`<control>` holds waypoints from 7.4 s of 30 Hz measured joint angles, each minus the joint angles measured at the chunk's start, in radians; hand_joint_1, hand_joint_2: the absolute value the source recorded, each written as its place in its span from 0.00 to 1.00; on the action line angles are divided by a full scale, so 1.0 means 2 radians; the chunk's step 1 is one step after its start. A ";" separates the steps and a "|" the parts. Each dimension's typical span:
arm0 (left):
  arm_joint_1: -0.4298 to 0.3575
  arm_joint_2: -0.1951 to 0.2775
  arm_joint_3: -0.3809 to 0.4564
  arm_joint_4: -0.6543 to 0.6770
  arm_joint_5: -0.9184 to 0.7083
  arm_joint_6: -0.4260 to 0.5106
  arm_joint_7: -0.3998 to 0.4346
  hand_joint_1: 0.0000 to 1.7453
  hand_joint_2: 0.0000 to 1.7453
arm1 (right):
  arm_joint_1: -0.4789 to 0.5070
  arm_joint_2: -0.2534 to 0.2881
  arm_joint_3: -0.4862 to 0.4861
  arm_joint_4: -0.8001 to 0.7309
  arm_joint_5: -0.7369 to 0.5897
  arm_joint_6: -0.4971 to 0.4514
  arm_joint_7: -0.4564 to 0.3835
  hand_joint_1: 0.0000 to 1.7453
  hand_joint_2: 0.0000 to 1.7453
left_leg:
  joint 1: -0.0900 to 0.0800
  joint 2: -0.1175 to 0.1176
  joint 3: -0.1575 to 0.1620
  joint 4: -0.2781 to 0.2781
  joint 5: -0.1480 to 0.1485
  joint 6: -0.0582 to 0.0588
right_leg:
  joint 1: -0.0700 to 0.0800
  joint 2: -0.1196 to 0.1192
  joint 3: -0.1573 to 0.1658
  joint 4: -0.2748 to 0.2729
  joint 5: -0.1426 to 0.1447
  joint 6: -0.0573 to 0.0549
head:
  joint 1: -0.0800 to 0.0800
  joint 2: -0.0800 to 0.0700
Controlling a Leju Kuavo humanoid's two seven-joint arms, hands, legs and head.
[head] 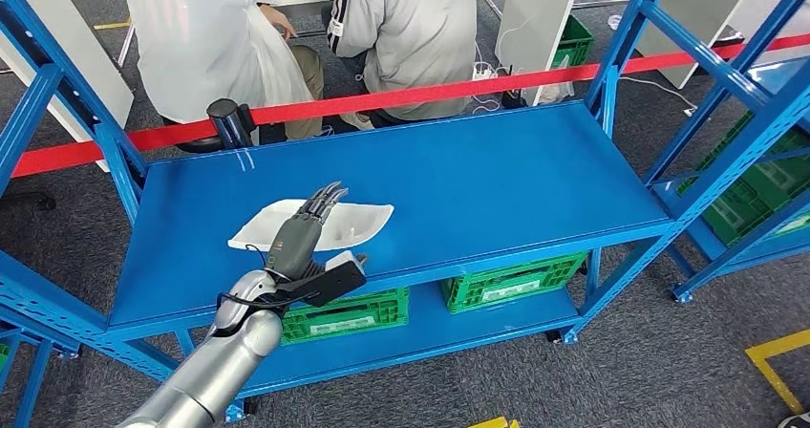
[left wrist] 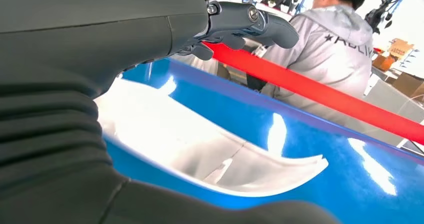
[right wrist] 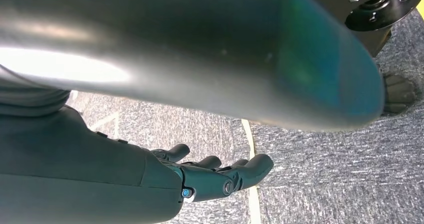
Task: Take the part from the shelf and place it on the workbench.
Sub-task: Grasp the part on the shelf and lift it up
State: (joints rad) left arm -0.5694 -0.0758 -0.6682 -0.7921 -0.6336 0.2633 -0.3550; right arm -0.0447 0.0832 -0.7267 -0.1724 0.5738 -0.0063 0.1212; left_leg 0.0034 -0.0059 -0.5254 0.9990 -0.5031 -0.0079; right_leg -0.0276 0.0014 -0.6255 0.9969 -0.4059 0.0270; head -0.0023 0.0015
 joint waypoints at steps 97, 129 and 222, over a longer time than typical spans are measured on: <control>-0.101 0.005 -0.056 0.231 -0.140 0.030 0.063 1.00 1.00 | -0.003 0.000 -0.009 0.000 0.035 0.009 -0.009 0.00 0.00 | 0.000 0.000 0.000 0.000 0.001 -0.001 | 0.000 0.000 0.000 0.002 0.000 0.000 | 0.000 0.000; -0.101 -0.001 -0.051 0.227 -0.114 0.030 0.028 0.00 1.00 | -0.004 -0.003 -0.019 0.000 0.037 -0.008 -0.009 0.00 0.00 | 0.000 0.000 0.000 0.000 0.001 -0.001 | 0.000 0.000 0.000 0.002 0.000 0.000 | 0.000 0.000; -0.101 -0.005 -0.047 0.226 -0.106 0.016 0.010 0.00 1.00 | -0.004 -0.004 -0.028 0.000 0.046 -0.004 -0.014 0.00 0.00 | 0.000 0.000 0.000 0.000 0.001 -0.001 | 0.000 0.000 0.000 0.002 0.000 0.000 | 0.000 0.000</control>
State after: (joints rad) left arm -0.7704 -0.0862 -0.7627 -0.3403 -0.8462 0.2954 -0.3357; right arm -0.0519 0.0755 -0.7820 -0.1724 0.6650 -0.0134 0.0937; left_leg 0.0034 -0.0067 -0.5251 0.9990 -0.5011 -0.0097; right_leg -0.0277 0.0010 -0.6254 1.0009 -0.4058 0.0265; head -0.0023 0.0015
